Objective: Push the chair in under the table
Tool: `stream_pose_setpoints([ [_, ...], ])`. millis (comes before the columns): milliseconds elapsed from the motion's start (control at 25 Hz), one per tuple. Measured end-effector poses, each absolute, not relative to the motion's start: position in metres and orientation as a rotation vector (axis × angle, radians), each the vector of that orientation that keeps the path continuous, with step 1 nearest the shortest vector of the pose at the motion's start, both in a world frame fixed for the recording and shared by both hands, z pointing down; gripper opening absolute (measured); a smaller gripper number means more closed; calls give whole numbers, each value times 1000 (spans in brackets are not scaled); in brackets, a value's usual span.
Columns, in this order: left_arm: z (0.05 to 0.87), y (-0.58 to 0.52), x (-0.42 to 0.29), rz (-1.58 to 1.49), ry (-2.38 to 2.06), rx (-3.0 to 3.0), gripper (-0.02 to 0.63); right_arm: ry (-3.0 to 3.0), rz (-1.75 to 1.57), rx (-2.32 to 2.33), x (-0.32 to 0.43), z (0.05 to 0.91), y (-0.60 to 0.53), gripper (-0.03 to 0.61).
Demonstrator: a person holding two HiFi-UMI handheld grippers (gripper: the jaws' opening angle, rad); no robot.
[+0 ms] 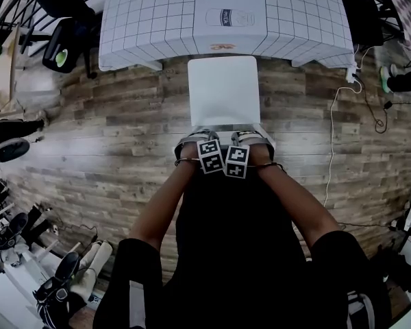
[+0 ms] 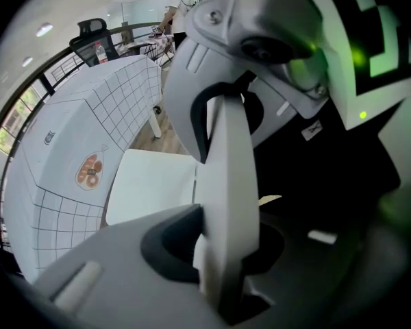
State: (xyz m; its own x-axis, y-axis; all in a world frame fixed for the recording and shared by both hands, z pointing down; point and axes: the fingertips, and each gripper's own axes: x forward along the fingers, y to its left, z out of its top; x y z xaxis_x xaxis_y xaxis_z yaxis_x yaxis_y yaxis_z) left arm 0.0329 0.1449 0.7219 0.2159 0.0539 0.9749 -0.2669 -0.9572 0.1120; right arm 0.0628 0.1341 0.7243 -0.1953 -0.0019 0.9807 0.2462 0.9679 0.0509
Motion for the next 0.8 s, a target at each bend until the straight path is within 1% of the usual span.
stream_pose_setpoints([
  [440, 719, 77, 9, 1857, -167, 2244, 92, -1772, -182, -144, 40, 721, 69, 74],
  [720, 717, 54, 13, 1862, -104, 2315, 83, -1743, -194, -158, 43, 720, 44, 74],
  [800, 718, 49, 10, 1840, -99, 2322, 89, -1716, -198, -152, 40, 722, 39, 75],
])
